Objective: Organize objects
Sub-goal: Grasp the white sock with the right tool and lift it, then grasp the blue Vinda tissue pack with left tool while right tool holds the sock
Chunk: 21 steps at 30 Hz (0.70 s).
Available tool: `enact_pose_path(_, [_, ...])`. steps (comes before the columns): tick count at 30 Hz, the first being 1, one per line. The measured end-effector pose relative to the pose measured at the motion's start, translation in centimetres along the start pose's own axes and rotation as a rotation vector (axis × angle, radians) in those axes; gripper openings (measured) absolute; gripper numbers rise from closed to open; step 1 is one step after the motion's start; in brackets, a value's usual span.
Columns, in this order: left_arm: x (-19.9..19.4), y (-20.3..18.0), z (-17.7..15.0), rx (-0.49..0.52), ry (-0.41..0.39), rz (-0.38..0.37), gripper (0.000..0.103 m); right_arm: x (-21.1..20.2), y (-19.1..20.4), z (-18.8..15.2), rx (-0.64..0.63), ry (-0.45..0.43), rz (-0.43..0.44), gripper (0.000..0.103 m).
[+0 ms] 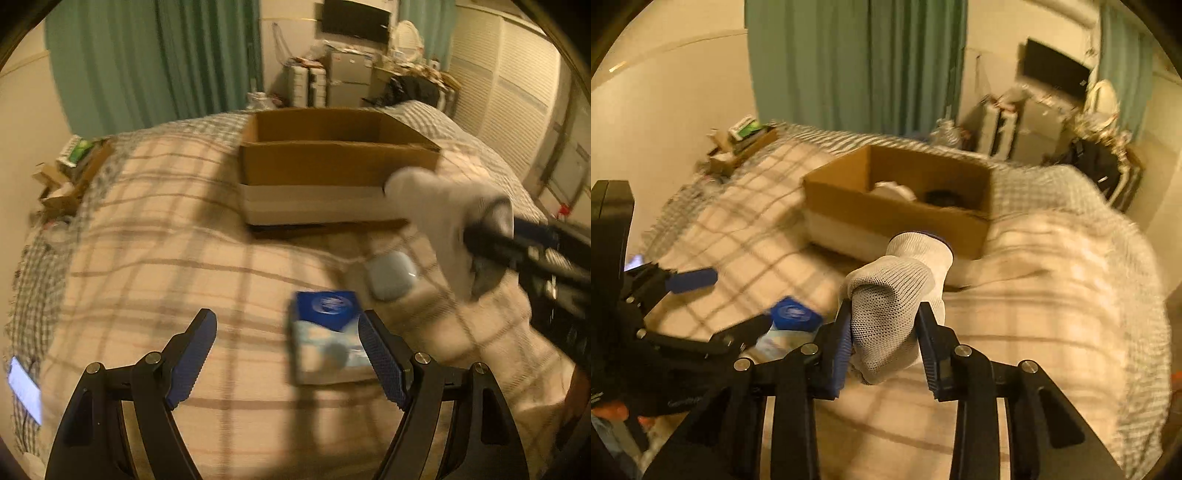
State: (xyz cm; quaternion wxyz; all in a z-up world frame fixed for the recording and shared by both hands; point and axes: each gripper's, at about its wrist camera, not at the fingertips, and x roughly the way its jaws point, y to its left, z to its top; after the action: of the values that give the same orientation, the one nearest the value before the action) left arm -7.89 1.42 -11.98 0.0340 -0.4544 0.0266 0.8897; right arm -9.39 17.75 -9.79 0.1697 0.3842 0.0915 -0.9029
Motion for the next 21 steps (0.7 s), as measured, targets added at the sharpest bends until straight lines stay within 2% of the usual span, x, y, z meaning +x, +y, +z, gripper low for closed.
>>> enact_pose_path(5, [1.6, -2.5, -0.4, 0.073, 0.046, -0.014, 0.082, -0.4, -1.8, -0.4, 0.039, 0.001, -0.002, 0.032])
enact_pose_path(6, [2.0, -2.6, -0.5, 0.074, 0.059, -0.021, 0.079, -0.4, -1.9, -0.5, 0.043, -0.002, -0.003, 0.032])
enact_pose_path(8, [2.5, -2.6, -0.7, 0.068, 0.08, -0.037, 0.06, -0.3, -1.9, -0.7, 0.047, -0.001, 0.002, 0.032])
enact_pose_path(10, [2.7, -2.4, -0.9, 0.058, 0.089, -0.045, 0.055, -0.4, -2.0, -0.7, 0.046, -0.004, 0.0, 0.032])
enact_pose_path(13, [2.1, -2.2, -1.0, 0.053, 0.062, -0.054, 0.052, -0.8, -1.6, -0.8, 0.035, -0.015, -0.006, 0.032])
enact_pose_path(17, [0.2, -2.1, -0.6, 0.041, -0.01, -0.032, 0.051, -2.0, -1.5, -0.6, 0.029, -0.04, -0.011, 0.032])
enact_pose_path(21, [-1.6, -1.8, 0.4, 0.033, -0.045, -0.02, 0.05, -3.3, -1.5, -0.2, 0.013, -0.053, -0.021, 0.032])
